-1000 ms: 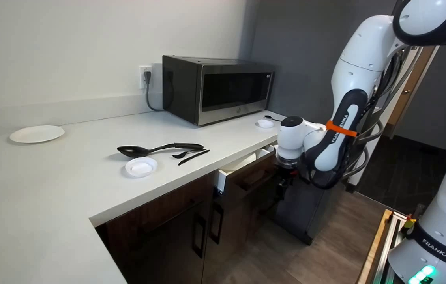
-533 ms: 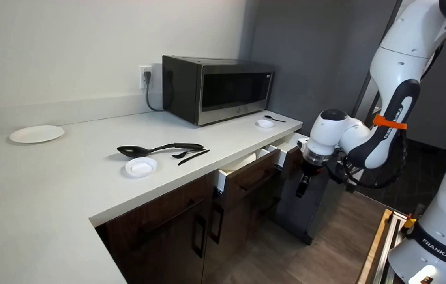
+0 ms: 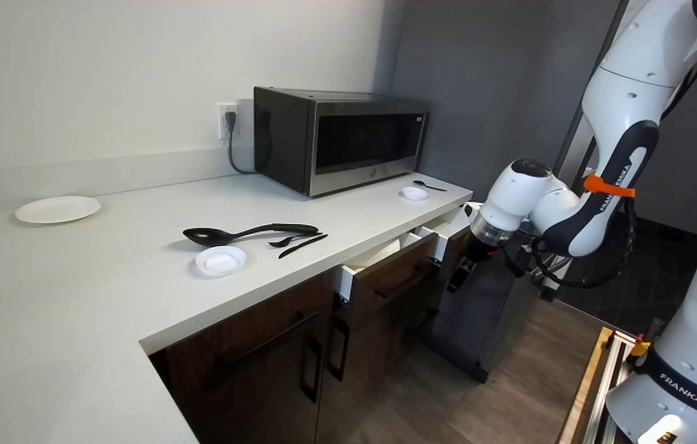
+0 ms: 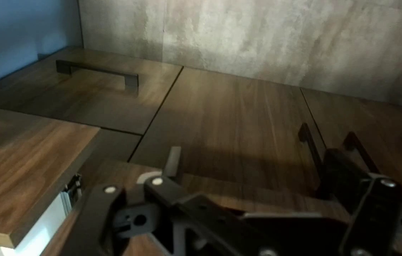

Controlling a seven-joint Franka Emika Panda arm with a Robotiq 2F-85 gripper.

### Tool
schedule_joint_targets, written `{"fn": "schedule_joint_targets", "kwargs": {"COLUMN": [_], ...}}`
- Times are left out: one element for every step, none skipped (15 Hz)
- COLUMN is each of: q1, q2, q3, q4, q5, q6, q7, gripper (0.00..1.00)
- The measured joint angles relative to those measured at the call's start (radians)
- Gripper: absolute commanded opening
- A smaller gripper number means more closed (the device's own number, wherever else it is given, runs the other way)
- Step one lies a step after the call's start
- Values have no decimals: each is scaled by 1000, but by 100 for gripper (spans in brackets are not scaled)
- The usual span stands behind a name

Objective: Close the middle drawer

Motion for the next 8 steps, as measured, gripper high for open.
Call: {"fn": "schedule_joint_targets", "kwargs": {"q1": [0, 1, 2, 6, 17, 36, 64, 102], "q2": [18, 40, 68, 94, 118, 141, 163, 186], "q3": [0, 0, 0, -3, -12, -31, -59, -95], "q4": [16, 35, 55, 74, 93, 112, 129, 143], "q5": [1, 7, 24, 52, 87, 130, 184, 252], "q6": [51, 99, 137, 161, 185, 215, 255, 304], "q7": [13, 23, 28, 28, 25, 16, -7, -45], "gripper": [100, 100, 100, 100, 100, 100, 100, 100]}}
